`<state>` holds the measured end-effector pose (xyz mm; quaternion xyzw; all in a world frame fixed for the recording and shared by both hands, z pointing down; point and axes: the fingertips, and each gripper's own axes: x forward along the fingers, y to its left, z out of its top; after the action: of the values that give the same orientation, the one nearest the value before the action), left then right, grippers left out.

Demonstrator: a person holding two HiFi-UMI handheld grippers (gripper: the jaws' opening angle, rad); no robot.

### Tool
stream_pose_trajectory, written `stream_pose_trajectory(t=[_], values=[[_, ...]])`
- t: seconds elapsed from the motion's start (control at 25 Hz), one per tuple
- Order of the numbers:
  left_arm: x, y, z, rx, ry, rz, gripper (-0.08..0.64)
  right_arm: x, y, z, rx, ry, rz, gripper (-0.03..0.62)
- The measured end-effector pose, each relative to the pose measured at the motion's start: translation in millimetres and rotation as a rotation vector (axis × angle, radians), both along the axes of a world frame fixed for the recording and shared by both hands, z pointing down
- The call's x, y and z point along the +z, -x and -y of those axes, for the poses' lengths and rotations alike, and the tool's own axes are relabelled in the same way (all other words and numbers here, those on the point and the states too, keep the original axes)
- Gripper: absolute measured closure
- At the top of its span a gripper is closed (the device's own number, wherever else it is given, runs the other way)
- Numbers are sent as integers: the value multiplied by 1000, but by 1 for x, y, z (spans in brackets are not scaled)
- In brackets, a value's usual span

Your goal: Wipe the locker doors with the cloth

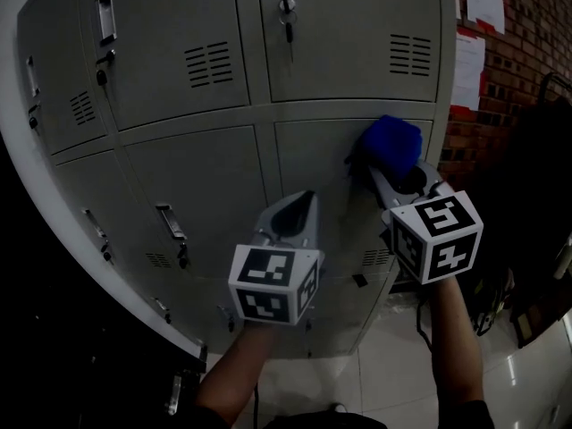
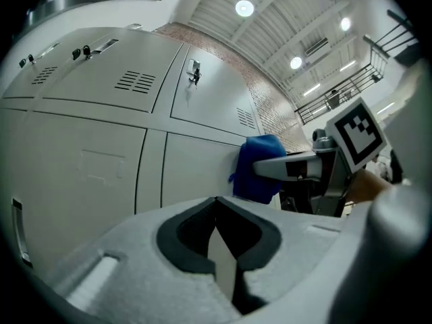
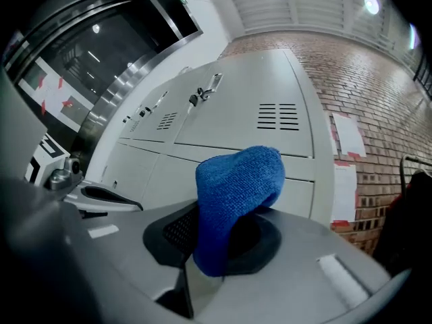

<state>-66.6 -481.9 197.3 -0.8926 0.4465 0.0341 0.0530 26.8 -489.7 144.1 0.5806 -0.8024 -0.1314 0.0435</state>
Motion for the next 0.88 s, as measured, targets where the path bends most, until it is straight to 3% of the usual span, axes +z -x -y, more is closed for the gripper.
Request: stream_pose_trajectory(t=[0.28,0.44,0.6,0.88], values=[[6,-30,-2,49,8,11,555,4,-58,-4,112,4,16,523],[8,-37,-4,61,13,16,555,4,-70,-4,130,11,31,523],[9,-37,-9,58,7,23,555,7,-63,-12,126,-3,47,522],[27,-25,-19,9,0,62,555,35,-13,-30,52,-22,105,523]])
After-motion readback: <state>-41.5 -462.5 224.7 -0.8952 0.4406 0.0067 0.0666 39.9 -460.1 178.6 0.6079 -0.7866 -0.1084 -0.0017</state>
